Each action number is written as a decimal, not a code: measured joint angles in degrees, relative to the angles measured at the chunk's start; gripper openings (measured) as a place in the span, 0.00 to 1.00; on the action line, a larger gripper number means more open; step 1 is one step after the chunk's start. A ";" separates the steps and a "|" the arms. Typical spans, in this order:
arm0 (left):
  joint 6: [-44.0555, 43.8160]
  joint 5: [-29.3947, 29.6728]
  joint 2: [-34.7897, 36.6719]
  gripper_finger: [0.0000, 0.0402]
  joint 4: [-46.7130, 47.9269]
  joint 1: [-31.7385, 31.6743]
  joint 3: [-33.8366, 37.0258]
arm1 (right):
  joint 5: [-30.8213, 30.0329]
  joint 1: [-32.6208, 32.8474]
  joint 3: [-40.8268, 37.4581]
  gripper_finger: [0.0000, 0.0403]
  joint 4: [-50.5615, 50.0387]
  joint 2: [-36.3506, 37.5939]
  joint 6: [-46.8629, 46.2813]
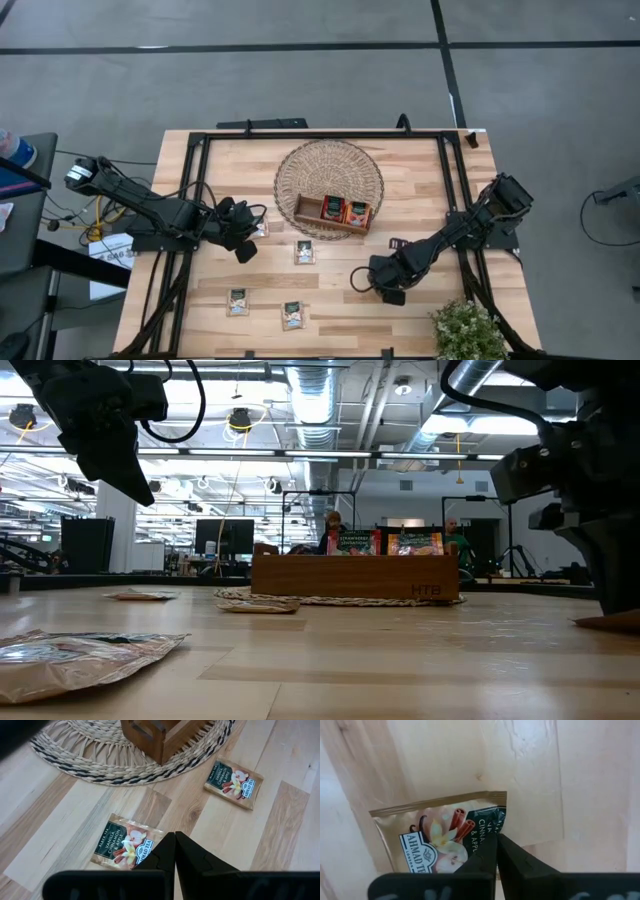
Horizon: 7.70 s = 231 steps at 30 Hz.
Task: Pick & Place Tea
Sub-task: Put the brown tea bag into the left section of the wooden organizer
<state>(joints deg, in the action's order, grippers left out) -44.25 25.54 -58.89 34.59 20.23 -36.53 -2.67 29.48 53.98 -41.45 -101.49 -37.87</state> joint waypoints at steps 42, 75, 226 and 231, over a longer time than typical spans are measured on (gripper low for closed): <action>4.17 0.22 0.00 0.00 -33.81 0.00 0.00 | -42.54 -4.51 31.30 0.00 -21.62 7.56 19.22; 6.51 -2.44 -0.14 0.41 -55.76 -9.71 -0.04 | -40.18 -14.77 31.85 0.00 10.27 7.43 47.03; 30.48 -27.26 -25.77 0.00 -74.17 -30.49 2.82 | -18.32 -12.44 56.61 0.36 -44.87 -5.35 18.38; 26.74 -27.41 -26.25 0.00 -86.40 -33.14 10.18 | -18.32 -11.32 56.61 0.34 -44.89 -5.35 17.74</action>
<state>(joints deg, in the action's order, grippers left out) -17.51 -1.87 -85.14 -51.81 -12.91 -26.36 -20.99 18.16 110.59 -86.35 -106.85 -20.13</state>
